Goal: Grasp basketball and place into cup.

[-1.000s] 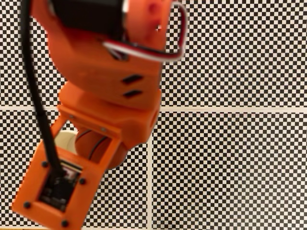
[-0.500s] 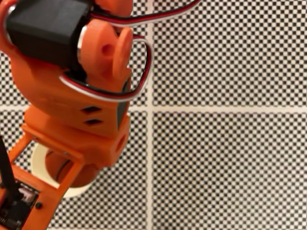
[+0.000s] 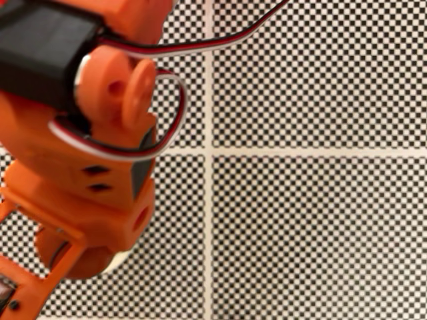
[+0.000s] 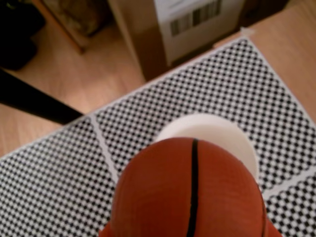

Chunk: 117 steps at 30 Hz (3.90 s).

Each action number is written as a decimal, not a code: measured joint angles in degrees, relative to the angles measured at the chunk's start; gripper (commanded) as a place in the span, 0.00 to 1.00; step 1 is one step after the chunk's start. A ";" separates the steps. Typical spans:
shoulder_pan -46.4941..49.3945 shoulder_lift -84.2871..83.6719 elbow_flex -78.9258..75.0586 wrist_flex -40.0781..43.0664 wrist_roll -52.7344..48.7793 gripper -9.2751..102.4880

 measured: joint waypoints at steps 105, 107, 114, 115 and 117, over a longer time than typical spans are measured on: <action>2.64 -15.47 -15.29 1.58 -3.87 0.48; 2.46 -15.47 -15.56 1.58 -3.69 0.48; 1.93 -15.47 -15.64 1.67 -2.64 0.47; 1.93 -15.47 -15.64 1.85 -2.64 0.47; 1.67 -15.47 -16.35 2.99 -2.64 0.46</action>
